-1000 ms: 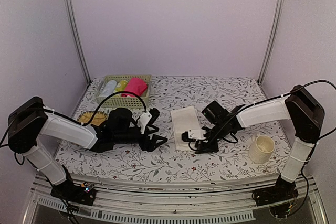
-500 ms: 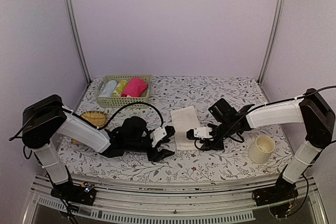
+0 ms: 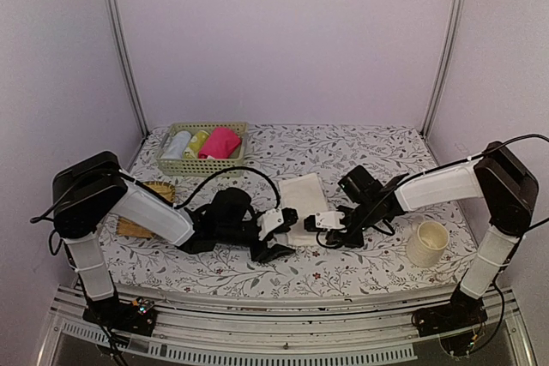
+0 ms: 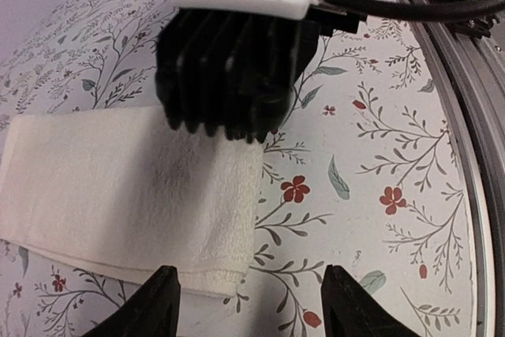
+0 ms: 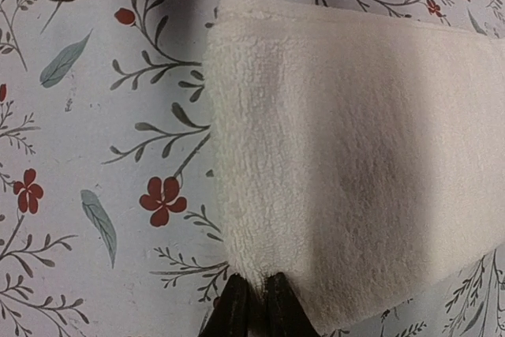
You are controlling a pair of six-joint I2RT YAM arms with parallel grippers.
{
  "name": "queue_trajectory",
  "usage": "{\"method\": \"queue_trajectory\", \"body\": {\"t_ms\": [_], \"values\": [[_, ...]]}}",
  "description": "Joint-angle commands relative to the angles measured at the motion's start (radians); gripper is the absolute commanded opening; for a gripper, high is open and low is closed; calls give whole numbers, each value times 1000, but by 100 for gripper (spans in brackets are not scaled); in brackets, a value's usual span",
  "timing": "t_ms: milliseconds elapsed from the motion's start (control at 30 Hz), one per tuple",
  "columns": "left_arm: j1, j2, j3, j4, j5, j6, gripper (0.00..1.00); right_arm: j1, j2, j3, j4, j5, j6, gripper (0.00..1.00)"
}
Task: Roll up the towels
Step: Roll the towel at the center of the board.
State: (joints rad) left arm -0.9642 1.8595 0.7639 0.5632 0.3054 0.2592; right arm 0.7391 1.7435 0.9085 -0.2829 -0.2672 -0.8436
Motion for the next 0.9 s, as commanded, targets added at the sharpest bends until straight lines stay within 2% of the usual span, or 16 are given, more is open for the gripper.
{"method": "queue_trajectory", "body": {"t_ms": [0, 100, 400, 633, 867], "values": [[-11, 11, -5, 47, 14, 30, 64, -19, 39, 18, -27, -15, 0, 8], [-13, 5, -9, 48, 13, 40, 65, -32, 39, 65, -121, -94, -5, 3], [-53, 19, -7, 124, 12, 2, 65, -85, 93, 231, -387, -352, 13, 3], [-81, 89, 37, 133, -14, 9, 63, -122, 150, 280, -469, -436, -5, 3], [-91, 160, 73, 132, -76, 37, 59, -131, 180, 279, -495, -455, -28, 3]]}}
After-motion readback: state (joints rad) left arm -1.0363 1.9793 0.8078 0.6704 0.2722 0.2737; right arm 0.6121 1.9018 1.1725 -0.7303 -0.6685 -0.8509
